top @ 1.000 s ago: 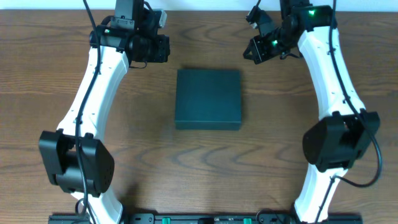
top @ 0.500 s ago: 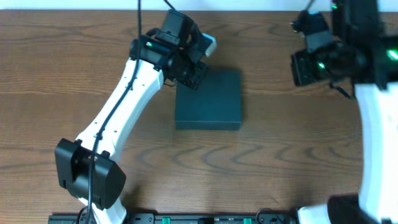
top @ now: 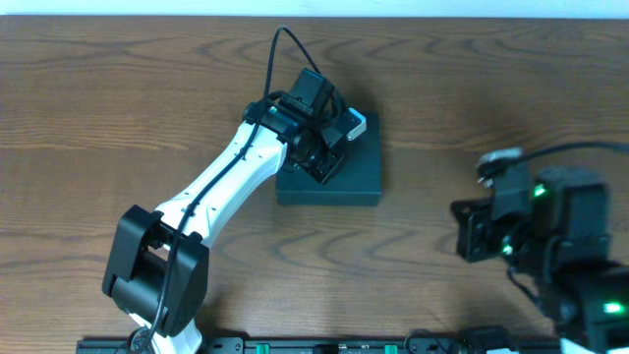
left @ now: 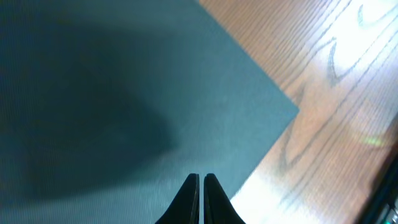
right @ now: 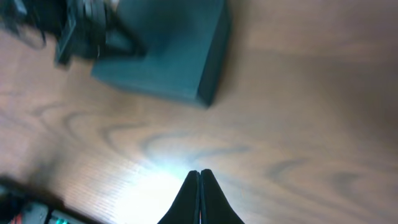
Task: Pack container
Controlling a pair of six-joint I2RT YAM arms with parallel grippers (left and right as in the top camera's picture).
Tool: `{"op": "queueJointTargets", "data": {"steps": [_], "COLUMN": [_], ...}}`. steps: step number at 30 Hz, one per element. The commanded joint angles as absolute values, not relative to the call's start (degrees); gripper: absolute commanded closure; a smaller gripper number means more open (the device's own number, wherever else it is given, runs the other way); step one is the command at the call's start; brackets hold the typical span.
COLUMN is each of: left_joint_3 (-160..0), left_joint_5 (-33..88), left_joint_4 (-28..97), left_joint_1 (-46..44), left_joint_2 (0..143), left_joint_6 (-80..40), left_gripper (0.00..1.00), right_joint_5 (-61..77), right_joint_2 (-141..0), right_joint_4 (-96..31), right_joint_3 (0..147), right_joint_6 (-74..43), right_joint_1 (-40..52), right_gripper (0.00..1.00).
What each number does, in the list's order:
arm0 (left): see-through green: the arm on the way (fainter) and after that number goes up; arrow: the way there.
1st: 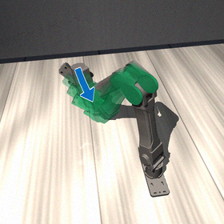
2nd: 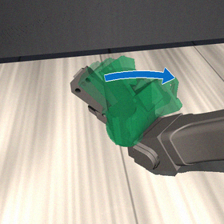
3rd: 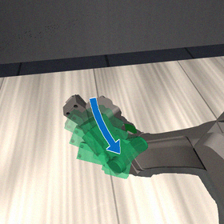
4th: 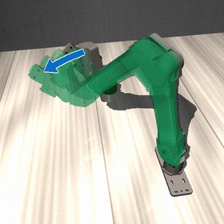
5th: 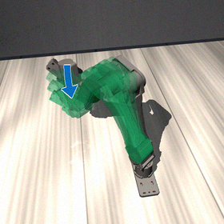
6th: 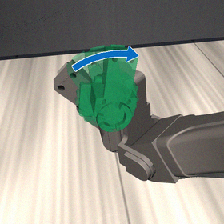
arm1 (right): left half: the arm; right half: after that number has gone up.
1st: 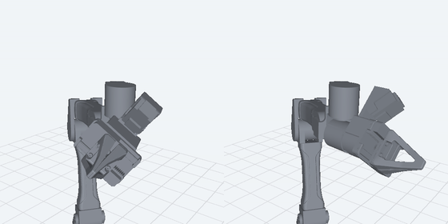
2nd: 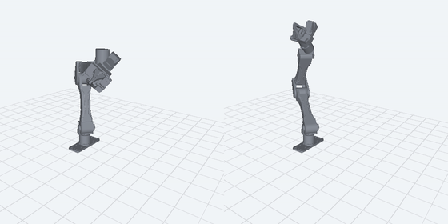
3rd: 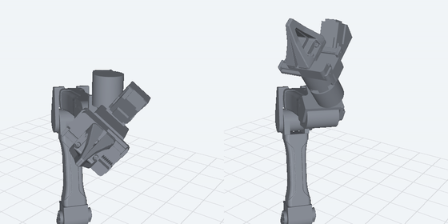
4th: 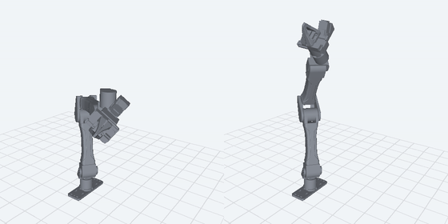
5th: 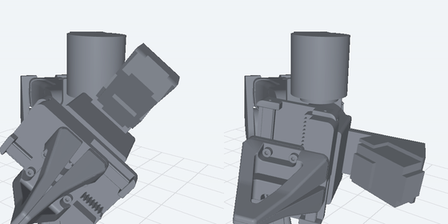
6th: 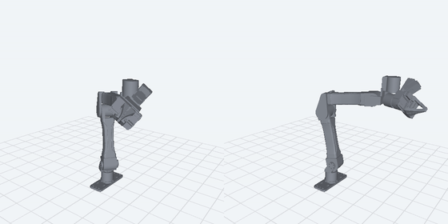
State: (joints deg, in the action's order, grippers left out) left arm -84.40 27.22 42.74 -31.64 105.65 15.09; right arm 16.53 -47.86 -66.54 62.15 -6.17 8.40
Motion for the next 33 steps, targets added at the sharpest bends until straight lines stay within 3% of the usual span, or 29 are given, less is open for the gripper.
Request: {"op": "queueJointTargets", "data": {"steps": [1, 7, 17, 33], "left_joint_3": [-83.4, -83.2, -83.2, -83.2], "left_joint_5": [28.1, 28.1, 28.2, 28.2], "left_joint_4": [41.5, 41.3, 42.6, 43.6], "left_joint_1": [-32.1, -32.2, -32.3, -32.3], "left_joint_2": [105.8, 108.6, 112.8, 113.0], "left_joint_6": [15.9, 15.4, 15.4, 15.2], "left_gripper": [0.94, 0.94, 0.94, 0.94], "right_joint_5": [22.1, 24.4, 23.9, 9.8], "right_joint_2": [-45.1, -45.4, -52.5, -79.5], "right_joint_4": [-63.8, -53.8, -25.0, 6.9], "right_joint_3": [53.6, 40.4, 24.1, 22.5], "right_joint_6": [-12.0, -16.7, -30.2, -46.0], "right_joint_1": [10.0, 13.3, 18.2, 23.3], "right_gripper": [0.99, 0.98, 0.98, 0.98]}}
